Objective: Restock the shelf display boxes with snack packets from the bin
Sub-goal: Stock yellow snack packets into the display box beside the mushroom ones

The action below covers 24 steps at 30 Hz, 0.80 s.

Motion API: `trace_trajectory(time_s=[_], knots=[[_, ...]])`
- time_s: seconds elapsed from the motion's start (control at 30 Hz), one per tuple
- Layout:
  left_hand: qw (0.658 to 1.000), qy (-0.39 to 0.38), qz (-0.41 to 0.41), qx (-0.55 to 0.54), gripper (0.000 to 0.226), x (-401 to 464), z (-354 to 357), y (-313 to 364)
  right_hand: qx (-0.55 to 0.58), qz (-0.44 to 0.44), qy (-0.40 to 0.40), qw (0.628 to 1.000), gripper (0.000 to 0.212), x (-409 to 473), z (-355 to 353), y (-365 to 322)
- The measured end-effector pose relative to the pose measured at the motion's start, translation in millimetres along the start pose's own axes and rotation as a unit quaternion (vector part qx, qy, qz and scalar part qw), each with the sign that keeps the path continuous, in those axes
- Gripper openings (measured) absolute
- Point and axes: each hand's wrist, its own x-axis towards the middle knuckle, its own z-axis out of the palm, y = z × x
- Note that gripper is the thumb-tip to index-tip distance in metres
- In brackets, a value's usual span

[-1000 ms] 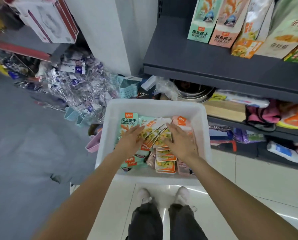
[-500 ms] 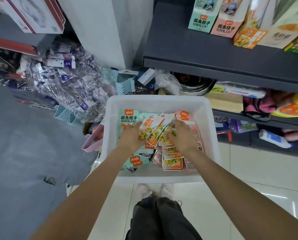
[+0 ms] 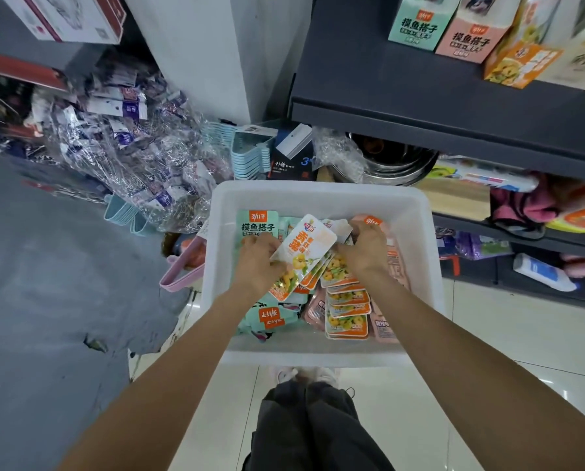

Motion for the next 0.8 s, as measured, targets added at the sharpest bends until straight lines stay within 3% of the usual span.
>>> trace_trajectory(time_s=[0.13, 0.37, 0.6, 0.8], knots=[[0.997, 0.028, 0.007, -0.068, 0.013, -1, -9, 2, 0.107, 0.024, 0.027, 0.994, 0.037, 1, -7, -2], [0.986, 0.058, 0.022, -0.152, 0.02, -2, -29, 2, 0.1, -0.044, 0.027, 0.994, 0.013, -12, -20, -8], [0.981, 0.041, 0.042, -0.186, 0.001, -17, -41, 16, 0.051, -0.08, 0.067, 0.993, 0.015, -27, -42, -6], [0.971, 0.015, 0.058, -0.233, 0.012, -26, -52, 40, 0.183, -0.103, 0.044, 0.977, 0.012, -38, -62, -18]])
